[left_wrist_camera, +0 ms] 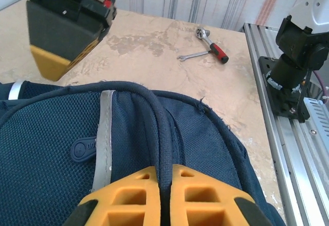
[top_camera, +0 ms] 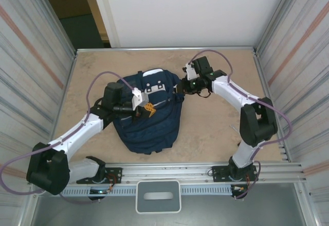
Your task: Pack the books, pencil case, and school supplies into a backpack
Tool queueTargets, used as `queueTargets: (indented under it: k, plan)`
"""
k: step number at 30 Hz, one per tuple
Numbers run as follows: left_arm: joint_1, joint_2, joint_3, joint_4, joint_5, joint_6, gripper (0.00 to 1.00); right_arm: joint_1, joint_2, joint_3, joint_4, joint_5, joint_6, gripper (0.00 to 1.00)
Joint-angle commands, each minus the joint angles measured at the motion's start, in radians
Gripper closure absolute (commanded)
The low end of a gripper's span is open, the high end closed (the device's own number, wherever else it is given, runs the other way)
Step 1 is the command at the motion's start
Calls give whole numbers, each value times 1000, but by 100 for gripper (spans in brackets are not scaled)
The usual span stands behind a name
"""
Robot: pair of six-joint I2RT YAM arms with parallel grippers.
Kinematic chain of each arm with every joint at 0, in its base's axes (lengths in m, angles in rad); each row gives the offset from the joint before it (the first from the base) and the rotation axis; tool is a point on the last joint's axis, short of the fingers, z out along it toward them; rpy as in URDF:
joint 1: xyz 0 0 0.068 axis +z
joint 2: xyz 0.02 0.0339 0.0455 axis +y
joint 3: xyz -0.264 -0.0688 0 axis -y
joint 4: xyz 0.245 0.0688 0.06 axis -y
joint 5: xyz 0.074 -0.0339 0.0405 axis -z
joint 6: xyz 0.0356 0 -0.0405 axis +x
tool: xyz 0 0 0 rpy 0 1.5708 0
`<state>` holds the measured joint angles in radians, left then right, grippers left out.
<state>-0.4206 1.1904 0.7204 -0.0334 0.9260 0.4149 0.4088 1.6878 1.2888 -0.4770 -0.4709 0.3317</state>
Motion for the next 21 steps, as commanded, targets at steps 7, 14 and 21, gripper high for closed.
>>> queueTargets:
  k: [7, 14, 21]
  plan:
    - [12, -31, 34, 80, 116, 17, 100, -82, -200, -251, 235, -475, 45, 41]
    - [13, -38, 34, 71, 102, 11, 100, -20, -159, -264, 338, -530, 150, 29]
    - [12, -51, 28, 80, 89, 3, 100, 8, -82, -286, 422, -547, 231, 29]
